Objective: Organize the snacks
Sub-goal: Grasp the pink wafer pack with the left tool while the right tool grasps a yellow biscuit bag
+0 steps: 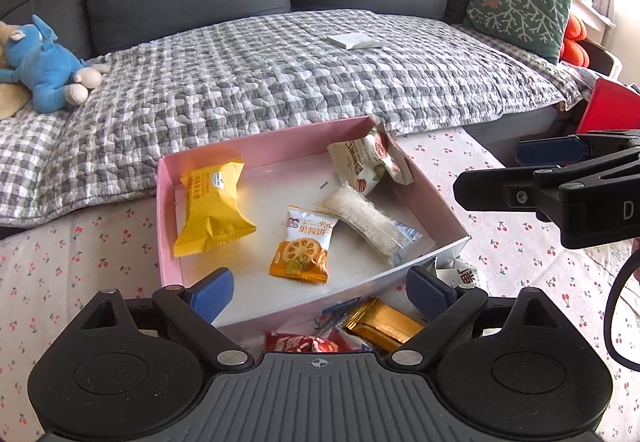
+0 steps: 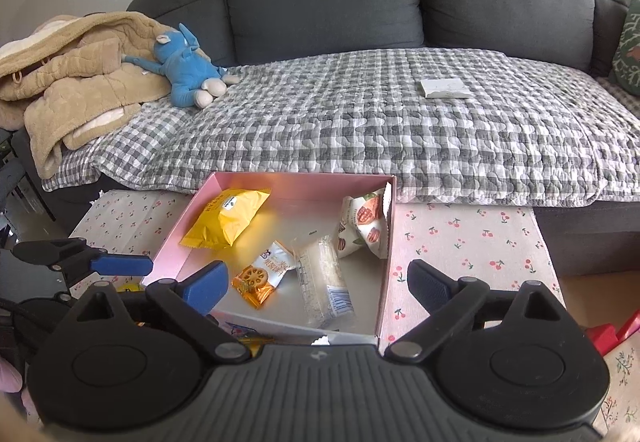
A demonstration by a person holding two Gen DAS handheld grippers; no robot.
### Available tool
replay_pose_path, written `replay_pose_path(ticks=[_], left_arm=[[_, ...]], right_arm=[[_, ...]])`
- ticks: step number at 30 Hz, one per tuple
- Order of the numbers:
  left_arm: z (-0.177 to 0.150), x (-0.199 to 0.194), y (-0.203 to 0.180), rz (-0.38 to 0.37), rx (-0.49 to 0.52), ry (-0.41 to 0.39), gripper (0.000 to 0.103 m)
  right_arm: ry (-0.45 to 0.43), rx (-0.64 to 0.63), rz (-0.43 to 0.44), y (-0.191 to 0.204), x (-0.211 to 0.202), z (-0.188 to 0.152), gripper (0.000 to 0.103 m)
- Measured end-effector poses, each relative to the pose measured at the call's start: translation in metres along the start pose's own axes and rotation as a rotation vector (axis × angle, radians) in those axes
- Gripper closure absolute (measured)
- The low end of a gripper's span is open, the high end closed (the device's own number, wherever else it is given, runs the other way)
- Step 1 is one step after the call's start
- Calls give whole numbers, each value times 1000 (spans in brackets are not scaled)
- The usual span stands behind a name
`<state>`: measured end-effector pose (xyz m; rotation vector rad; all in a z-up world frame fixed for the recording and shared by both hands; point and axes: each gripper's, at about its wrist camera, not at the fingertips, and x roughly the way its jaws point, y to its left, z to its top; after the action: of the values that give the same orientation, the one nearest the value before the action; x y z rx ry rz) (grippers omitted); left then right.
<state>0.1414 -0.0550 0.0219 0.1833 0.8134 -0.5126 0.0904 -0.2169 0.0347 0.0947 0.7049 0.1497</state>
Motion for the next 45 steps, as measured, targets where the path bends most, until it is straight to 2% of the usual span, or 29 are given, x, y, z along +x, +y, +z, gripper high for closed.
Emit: replay_pose_path(ticks=[19, 22, 31, 37, 45], left_arm=[[-75, -46, 19, -16, -64, -26, 4], [-86, -47, 20, -6, -59, -31, 4], [-113, -58, 25, 44, 3, -27, 4], [-132, -54, 37, 56, -36, 24, 4], [-149, -49, 48, 48, -113, 82, 4]], right_arm=[[-1, -43, 24, 31, -21, -43, 1], [7, -66, 5, 33, -22, -51, 1], [19, -131, 24, 35, -30, -74, 1], [47, -174, 60, 41, -30, -85, 1], [55, -300, 140, 65, -23, -91, 1]])
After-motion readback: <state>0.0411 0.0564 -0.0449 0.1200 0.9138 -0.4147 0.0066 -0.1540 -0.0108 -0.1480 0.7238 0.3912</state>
